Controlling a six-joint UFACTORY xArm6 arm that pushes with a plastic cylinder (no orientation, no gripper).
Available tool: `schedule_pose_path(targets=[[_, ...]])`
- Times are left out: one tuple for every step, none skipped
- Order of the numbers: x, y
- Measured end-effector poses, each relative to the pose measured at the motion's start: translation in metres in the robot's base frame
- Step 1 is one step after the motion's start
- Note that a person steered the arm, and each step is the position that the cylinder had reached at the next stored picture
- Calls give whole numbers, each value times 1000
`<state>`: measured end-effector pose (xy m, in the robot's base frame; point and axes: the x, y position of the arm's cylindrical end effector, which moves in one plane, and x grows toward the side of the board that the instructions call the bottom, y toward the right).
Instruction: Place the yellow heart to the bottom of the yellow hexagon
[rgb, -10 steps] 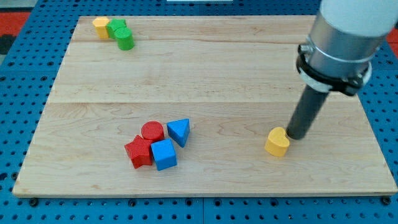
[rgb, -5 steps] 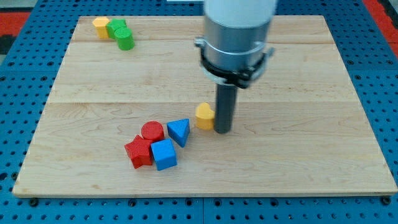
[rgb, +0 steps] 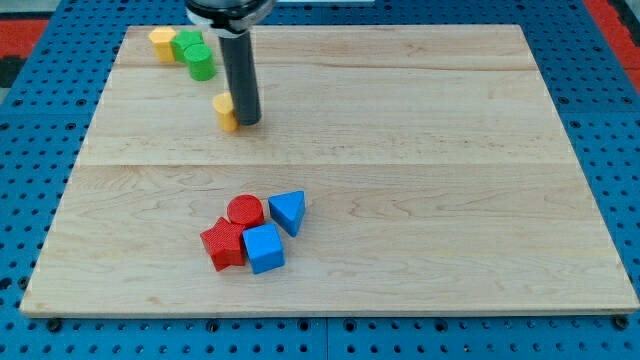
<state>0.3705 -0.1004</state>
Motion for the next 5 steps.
schedule_pose_path(targets=[[-7, -18], [-21, -63], [-21, -102], [-21, -106], [-10, -113]])
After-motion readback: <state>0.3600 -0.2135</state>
